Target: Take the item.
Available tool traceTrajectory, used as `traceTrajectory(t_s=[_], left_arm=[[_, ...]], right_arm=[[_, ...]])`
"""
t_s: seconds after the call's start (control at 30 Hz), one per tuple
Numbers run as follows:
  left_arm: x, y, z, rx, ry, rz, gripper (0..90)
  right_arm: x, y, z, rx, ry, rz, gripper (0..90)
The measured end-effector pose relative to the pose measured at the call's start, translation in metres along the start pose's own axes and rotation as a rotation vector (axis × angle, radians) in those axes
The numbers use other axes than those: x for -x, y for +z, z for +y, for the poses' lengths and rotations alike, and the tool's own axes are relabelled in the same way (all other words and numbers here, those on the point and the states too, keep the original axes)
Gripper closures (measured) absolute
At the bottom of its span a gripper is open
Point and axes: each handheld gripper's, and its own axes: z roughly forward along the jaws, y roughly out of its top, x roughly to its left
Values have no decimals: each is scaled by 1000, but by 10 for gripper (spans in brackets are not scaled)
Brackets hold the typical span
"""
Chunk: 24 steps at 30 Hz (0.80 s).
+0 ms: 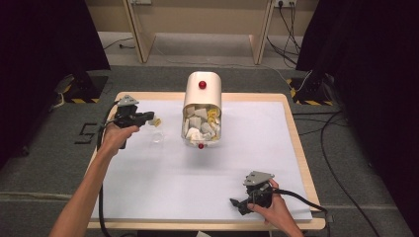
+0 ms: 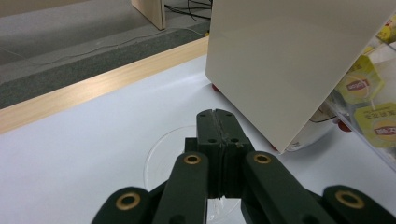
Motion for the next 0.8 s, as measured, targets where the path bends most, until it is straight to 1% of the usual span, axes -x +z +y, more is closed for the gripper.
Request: traceTrajectory(t_s=[0.07, 0.1, 0.13, 0.27, 0.3, 0.47, 0.53, 0.57, 0.6, 0.63, 0.67, 0.73, 0.77, 0.8], left_arm=[[0, 3, 0, 0, 7, 9, 887], [1, 4, -1, -7, 1, 4, 887], [2, 6, -1, -12, 7, 11, 887], [3, 8, -2, -18, 15, 13, 886], [4, 11, -4, -28, 25, 19, 885], [3, 14, -7, -38, 24, 27, 874], [2, 15, -7, -41, 19, 31, 828], [1, 13, -7, -28, 4, 34, 780], [1, 13, -7, -28, 4, 34, 748], [1, 12, -6, -18, -2, 32, 748], [2, 10, -5, -9, -6, 27, 717], [3, 8, -5, -1, -3, 28, 639], [3, 8, -5, -3, -2, 27, 586], [4, 7, -6, -6, 0, 24, 586]], right_arm=[[0, 0, 0, 0, 0, 0, 1], [0, 0, 0, 0, 0, 0, 1], [0, 0, 0, 0, 0, 0, 1], [0, 0, 0, 0, 0, 0, 1], [0, 0, 0, 0, 0, 0, 1], [0, 0, 0, 0, 0, 0, 1], [0, 0, 0, 0, -1, 0, 1], [0, 0, 0, 0, 0, -2, 1], [0, 0, 0, 0, 0, -2, 1], [0, 0, 0, 0, -2, -1, 1], [0, 0, 0, 0, 0, 0, 1], [0, 0, 0, 0, 0, 0, 1], [0, 0, 0, 0, 0, 0, 1], [0, 0, 0, 0, 0, 0, 1]])
